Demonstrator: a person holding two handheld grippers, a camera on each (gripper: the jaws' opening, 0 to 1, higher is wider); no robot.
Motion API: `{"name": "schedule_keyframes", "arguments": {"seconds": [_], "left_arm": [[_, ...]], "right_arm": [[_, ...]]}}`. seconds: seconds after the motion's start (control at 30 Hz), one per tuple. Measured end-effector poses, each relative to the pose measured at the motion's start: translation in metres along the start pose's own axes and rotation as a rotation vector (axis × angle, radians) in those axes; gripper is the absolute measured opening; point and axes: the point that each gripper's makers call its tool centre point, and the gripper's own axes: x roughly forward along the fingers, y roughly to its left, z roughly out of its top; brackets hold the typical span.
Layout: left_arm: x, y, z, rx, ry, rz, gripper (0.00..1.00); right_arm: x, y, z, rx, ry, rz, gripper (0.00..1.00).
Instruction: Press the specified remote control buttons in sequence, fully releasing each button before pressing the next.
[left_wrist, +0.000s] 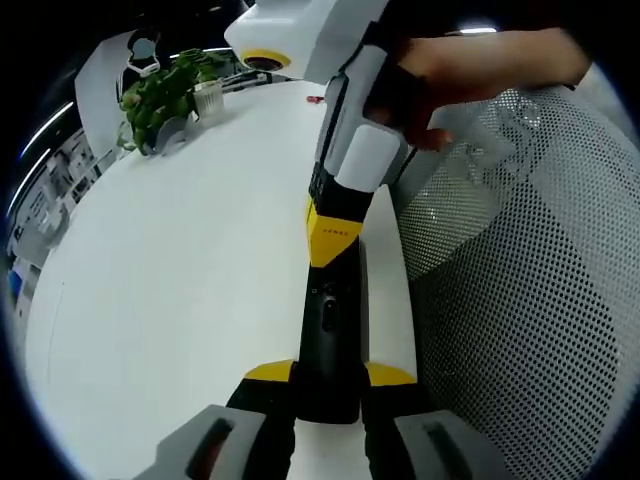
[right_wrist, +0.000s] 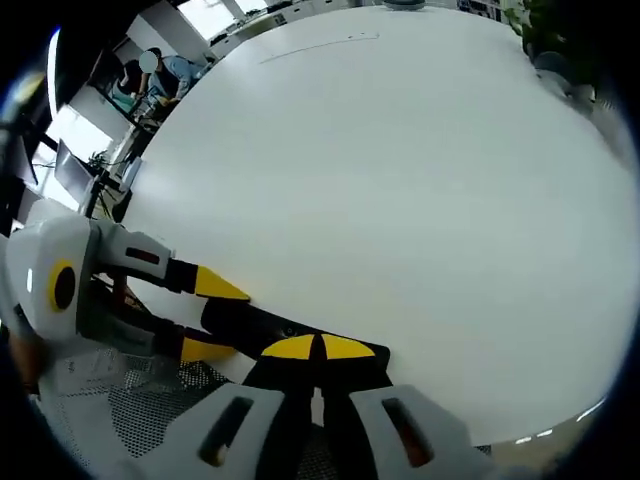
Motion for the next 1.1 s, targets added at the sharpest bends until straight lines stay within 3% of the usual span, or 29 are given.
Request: {"name": "schedule_keyframes", "arguments": {"seconds": [0.3,0.6,0.73,1.1], "left_arm": [[0.0,0.0,0.0,0.001,0.002,0.002,0.24],[0.0,0.0,0.0,0.007,0.005,0.004,0.25],[0.0,0.0,0.0,0.003,0.005,0.006,0.25],[0.001,0.0,0.001,0.0,0.005,0.008,0.25]], "right_arm": [[-0.001,-0.003,0.001,0.088,-0.001,0.032,0.0],[0.0,-0.001,0.0,0.054,0.025,0.035,0.0],[-0.001,0.013,-0.007,0.119,0.087,0.108,0.0],[-0.003,0.011,-0.008,0.102,0.087,0.096,0.0]]}}
